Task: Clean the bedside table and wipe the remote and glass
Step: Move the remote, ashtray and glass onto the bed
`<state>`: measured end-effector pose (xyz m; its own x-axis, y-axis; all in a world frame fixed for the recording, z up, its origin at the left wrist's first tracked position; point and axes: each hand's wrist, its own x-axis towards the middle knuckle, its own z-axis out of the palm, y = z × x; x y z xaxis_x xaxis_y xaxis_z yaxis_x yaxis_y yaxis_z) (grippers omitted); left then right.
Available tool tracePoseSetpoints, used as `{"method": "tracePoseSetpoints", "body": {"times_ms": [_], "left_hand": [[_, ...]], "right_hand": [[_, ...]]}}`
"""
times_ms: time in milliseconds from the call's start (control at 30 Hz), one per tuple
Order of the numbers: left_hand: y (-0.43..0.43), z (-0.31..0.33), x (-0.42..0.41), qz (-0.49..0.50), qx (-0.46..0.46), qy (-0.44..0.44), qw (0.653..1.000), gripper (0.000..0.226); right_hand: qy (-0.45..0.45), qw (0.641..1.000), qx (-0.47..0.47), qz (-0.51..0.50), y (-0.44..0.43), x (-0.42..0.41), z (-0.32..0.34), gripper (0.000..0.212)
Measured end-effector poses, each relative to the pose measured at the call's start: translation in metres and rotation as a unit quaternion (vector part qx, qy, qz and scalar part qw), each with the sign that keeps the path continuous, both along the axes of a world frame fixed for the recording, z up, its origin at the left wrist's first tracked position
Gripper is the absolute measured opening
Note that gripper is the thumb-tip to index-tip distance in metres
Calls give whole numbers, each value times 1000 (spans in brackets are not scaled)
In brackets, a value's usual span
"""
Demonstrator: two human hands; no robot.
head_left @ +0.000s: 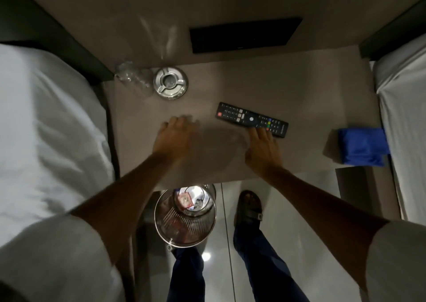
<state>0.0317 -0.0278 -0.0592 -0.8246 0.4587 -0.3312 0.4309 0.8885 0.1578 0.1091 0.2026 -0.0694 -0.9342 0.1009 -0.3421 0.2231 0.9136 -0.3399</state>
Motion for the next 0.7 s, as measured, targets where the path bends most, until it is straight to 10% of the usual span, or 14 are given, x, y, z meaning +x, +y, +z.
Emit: {"method": "tracePoseSetpoints", "body": {"times_ms": [300,700], "left_hand": [[1,-42,-138,219,-12,-33,975,106],[17,-33,-82,256,115,-50,959,90]], "right_hand": [[-37,998,45,1,49,-36,-27,73],[-37,997,-10,-68,26,-10,-17,69]]}}
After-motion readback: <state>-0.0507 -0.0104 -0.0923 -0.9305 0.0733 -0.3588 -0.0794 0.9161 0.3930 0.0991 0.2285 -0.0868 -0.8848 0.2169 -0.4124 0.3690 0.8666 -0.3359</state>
